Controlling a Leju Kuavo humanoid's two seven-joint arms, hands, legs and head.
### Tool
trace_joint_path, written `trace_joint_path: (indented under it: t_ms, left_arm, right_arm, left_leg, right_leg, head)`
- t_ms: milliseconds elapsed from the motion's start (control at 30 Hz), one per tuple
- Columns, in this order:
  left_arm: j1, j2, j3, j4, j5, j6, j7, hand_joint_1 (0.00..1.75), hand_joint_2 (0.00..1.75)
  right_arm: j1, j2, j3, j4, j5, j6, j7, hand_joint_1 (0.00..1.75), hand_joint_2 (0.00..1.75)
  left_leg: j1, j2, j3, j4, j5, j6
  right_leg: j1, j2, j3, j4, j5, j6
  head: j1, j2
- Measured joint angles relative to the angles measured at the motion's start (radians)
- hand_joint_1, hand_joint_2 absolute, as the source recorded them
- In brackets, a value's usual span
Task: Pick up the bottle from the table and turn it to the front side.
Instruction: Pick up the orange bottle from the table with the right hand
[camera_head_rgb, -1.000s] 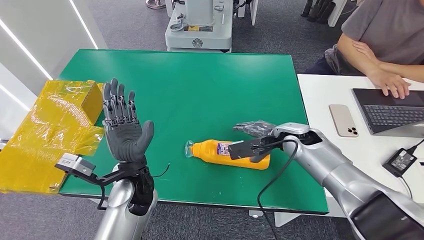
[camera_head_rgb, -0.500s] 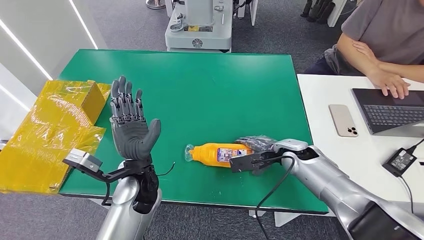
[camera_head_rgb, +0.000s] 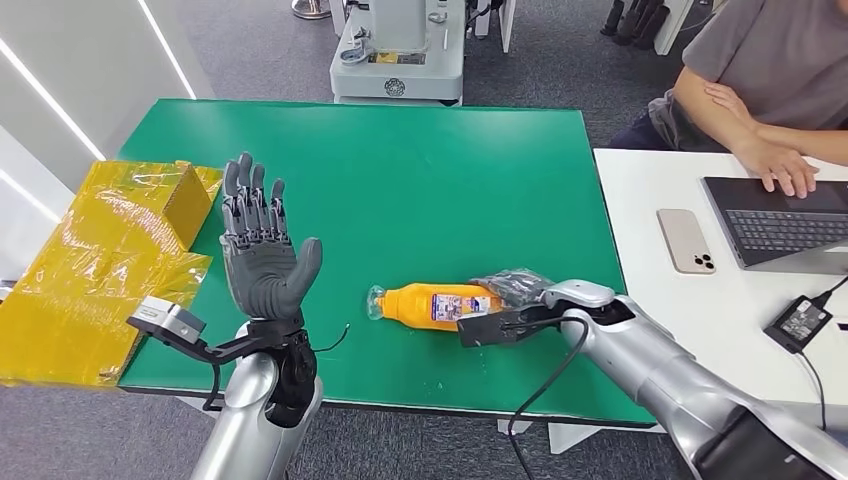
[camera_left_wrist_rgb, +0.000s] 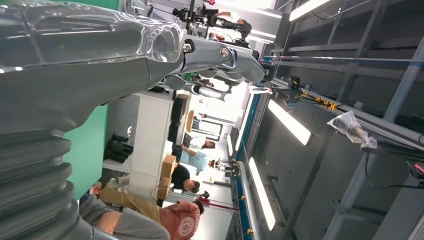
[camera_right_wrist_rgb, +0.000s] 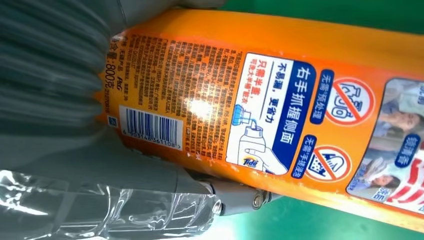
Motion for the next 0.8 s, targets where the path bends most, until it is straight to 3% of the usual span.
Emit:
trace_joint_path:
  t_ms: [467,633,800]
  left_arm:
    - [0.003,0.000,0.001,0.000,-0.019,-0.007,0.000,0.00,1.75]
    - [0.022,0.000,0.003,-0.012,-0.041,-0.015,0.000,0.00,1.75]
    - [0.056,-0.001,0.016,-0.044,-0.066,-0.022,0.000,0.00,1.75]
  right_arm:
    - [0.018,0.023,-0.003,0.000,0.015,-0.081,-0.009,1.75,1.75]
    - [0.049,0.048,-0.044,-0.014,0.039,-0.236,0.001,1.75,1.75]
    - [0.102,0.082,-0.169,-0.092,0.048,-0.452,0.052,1.75,1.75]
  left_leg:
    - [0.000,0.000,-0.001,0.000,0.000,0.000]
    - [0.000,0.000,-0.001,0.000,0.000,0.000]
    - [0.000,0.000,-0.001,0.000,0.000,0.000]
  right_leg:
    - [0.000,0.000,0.000,0.000,0.000,0.000]
    - [0.000,-0.001,0.000,0.000,0.000,0.000]
    - [0.000,0.000,-0.001,0.000,0.000,0.000]
  head:
    - [0.000,0.000]
    - [0.000,0.000]
    - [0.000,0.000]
